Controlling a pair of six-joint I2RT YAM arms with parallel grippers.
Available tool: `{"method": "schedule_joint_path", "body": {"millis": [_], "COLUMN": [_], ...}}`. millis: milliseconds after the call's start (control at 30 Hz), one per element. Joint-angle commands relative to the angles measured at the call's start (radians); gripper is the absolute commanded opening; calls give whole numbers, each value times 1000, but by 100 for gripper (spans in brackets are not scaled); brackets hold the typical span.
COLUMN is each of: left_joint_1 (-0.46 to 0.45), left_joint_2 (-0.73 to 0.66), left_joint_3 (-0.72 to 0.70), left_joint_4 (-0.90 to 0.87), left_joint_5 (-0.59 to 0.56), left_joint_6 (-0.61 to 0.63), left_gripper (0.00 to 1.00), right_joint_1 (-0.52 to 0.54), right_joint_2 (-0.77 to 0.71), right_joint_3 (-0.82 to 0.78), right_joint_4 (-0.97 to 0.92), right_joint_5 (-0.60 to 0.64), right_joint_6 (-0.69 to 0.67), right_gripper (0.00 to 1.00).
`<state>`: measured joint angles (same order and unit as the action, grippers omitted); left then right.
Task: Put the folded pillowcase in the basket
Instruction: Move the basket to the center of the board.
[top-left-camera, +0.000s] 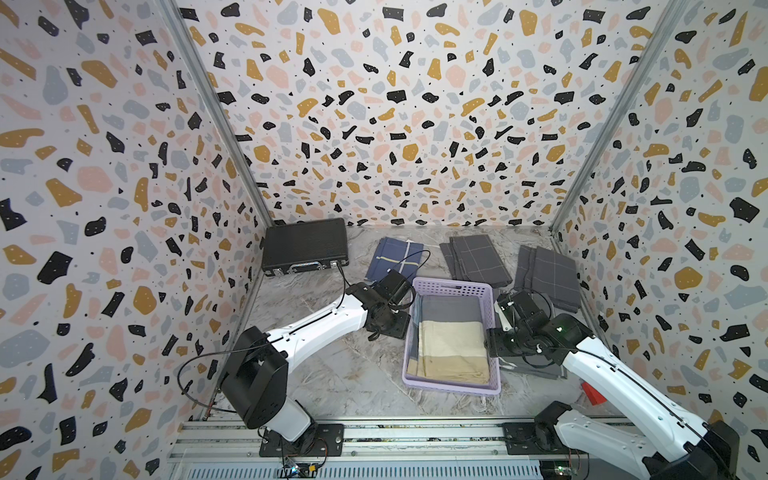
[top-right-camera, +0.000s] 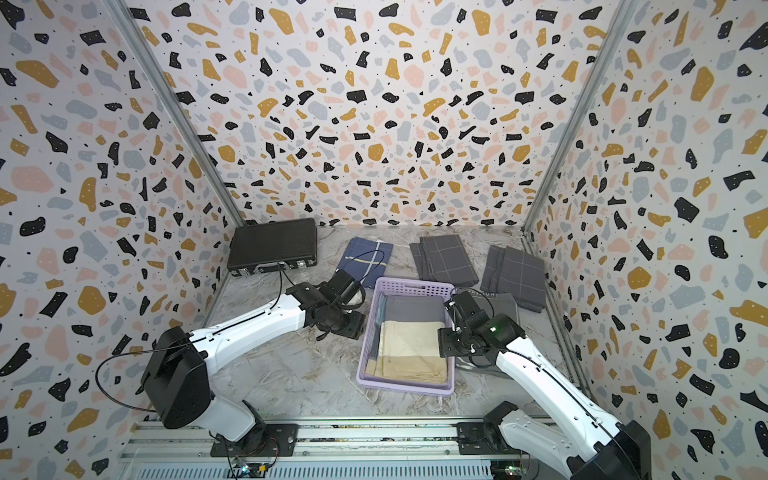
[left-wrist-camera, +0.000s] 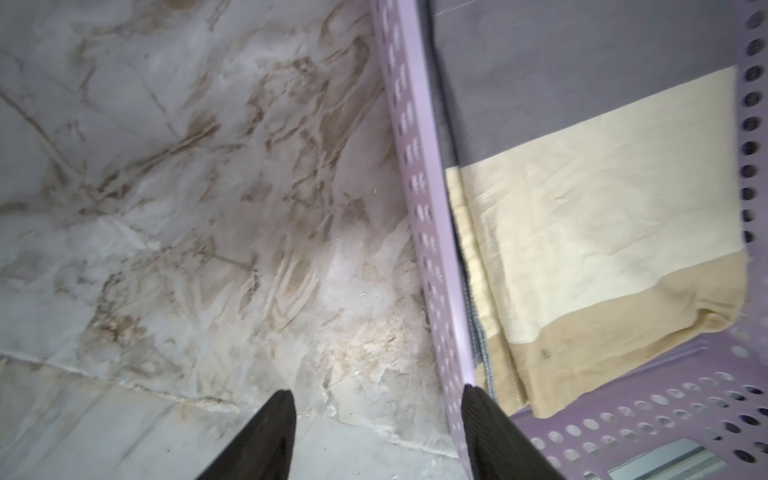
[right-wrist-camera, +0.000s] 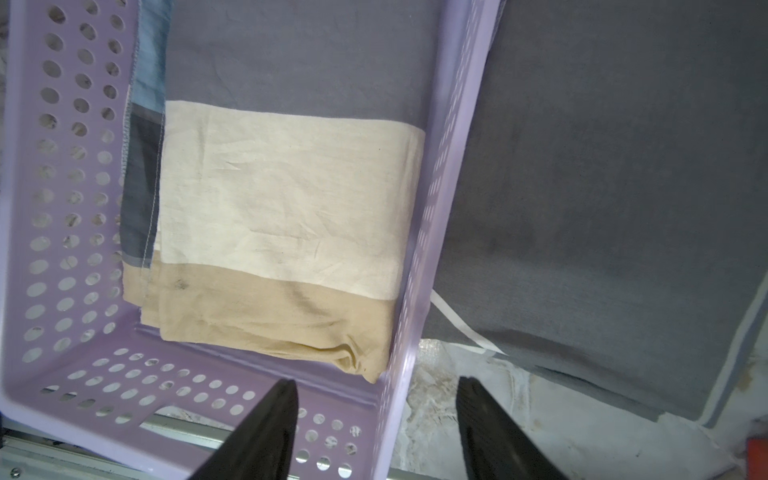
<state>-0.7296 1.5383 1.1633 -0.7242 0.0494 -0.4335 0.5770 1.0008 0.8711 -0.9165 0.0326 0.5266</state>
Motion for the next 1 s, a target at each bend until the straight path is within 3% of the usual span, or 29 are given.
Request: {"method": "schedule_joint_path", "body": {"millis": [0, 200, 333, 400, 533, 567, 800, 967], "left_joint_1": [2, 1, 0, 0, -1, -1, 31, 151], "left_joint_2": [-43, 11, 83, 106, 70, 46, -77, -146], "left_joint_3": [-28, -39, -44, -43, -54, -54, -33, -116], "left_joint_4": [96, 125, 164, 163, 122, 94, -199, -285], "left_joint_5": [75, 116, 138, 125, 57, 31, -175, -167], "left_joint_6": [-12, -14, -34, -40, -66, -66, 0, 5], "left_gripper": [67, 67, 61, 49, 7, 1, 0, 0], "right_joint_1": [-3, -2, -4, -5, -6, -8, -14, -20], "right_joint_2": [-12, -10, -13, -13, -9, -7, 36, 62], "right_joint_3": [-14, -20, -17, -15, -9, -9, 5, 20], "right_joint_4": [-30, -27, -28, -28, -30, -30, -2, 18], "right_joint_5": [21, 23, 37, 38, 51, 56, 64, 57], "right_joint_6": [-7, -8, -11, -10, -14, -17, -20, -19], "right_gripper": [67, 68, 68, 68, 68, 68, 68, 68]}}
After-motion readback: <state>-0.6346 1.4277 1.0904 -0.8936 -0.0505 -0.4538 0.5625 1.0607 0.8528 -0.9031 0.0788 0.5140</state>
